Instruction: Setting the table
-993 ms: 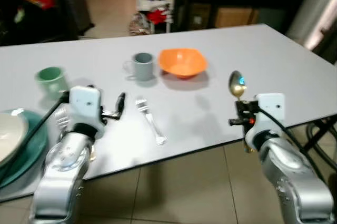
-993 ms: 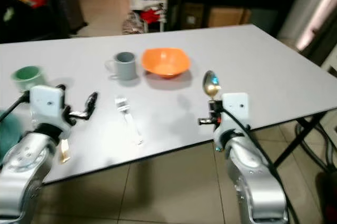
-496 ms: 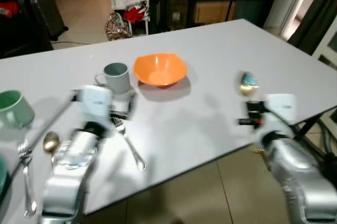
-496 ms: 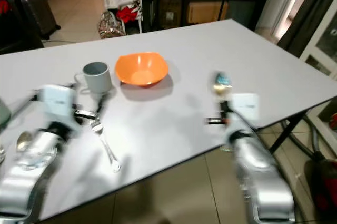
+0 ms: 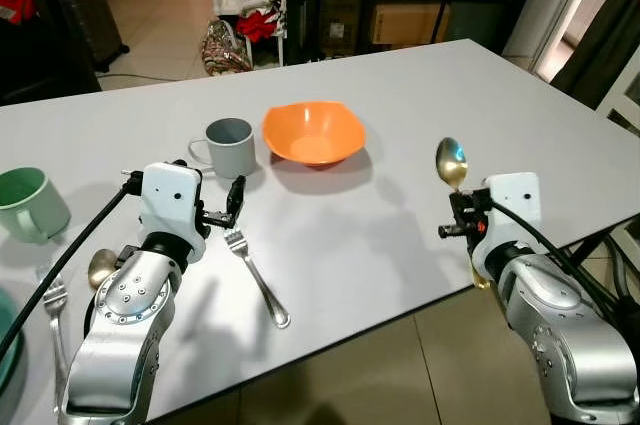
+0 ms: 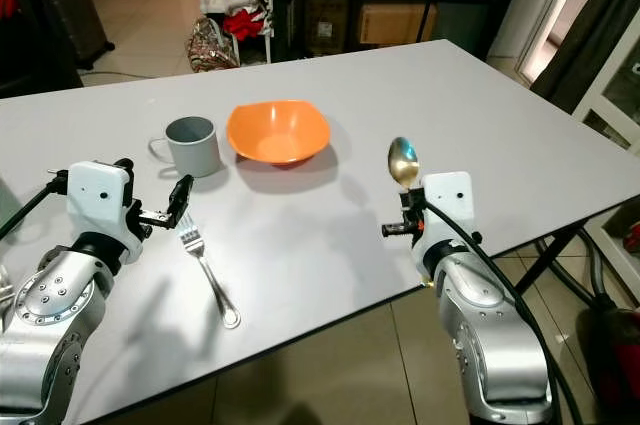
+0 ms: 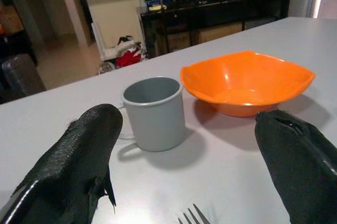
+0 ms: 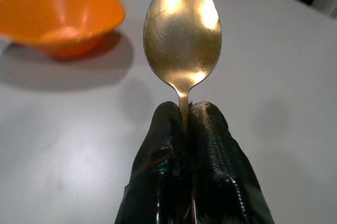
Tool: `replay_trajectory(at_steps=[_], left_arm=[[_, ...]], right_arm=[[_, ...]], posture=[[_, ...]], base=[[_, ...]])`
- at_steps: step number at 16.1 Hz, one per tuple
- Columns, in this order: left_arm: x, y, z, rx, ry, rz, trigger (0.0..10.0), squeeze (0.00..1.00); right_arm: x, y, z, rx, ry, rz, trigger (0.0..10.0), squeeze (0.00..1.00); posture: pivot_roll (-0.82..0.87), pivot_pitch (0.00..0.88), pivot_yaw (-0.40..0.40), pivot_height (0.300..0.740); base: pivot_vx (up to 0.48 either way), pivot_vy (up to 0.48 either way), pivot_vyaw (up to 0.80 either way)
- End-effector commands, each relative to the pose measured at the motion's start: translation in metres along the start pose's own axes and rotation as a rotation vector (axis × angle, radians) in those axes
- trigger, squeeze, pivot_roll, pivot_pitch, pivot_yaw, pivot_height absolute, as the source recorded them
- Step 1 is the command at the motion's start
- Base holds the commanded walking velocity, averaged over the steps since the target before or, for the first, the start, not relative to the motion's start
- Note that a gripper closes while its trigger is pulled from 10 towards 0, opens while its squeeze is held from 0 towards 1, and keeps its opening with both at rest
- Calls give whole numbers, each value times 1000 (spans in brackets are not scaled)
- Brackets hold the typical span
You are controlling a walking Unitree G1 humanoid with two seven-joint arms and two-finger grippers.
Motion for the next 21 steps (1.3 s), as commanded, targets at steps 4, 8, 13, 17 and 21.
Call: replay_trajectory(at_steps=[4, 8, 13, 17, 21], left_arm=[[-9, -1, 6, -34, -46, -131, 10000, 0], [-27, 10, 11, -70, -76, -383, 10000, 0], [-38, 27, 8, -44, -110, -650, 10000, 0], [-39, 30, 7, -35, -119, -710, 10000, 0], [-40, 32, 7, -35, -105, -719, 10000, 0]], right_arm=[[-30, -21, -9, 183, 182, -31, 10000, 0], [-38, -56, 3, 219, 278, -2, 10000, 0], [-36, -96, 5, 268, 358, 33, 10000, 0], [-19, -114, 7, 276, 347, 70, 10000, 0], [-13, -121, 5, 276, 292, 45, 10000, 0]], posture=[[-103, 4, -5, 740], [-80, 16, 9, 740], [-56, 19, 33, 740], [-50, 28, 43, 740], [-49, 39, 38, 740]], base=[[0, 0, 0], [0, 0, 0], [0, 0, 0], [0, 0, 0], [0, 0, 0]])
Point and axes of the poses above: a point about 5 cm out from each wrist's last joint towards the gripper, its own y axis pointing back from the gripper into the wrist, its own z axis along the axis of the wrist's last joint, x = y × z, the point moved 4 cm from there along -y, pointing out of the wrist towards the gripper, and after that the axes turned 12 degrees about -y, right-handed, at the moved point
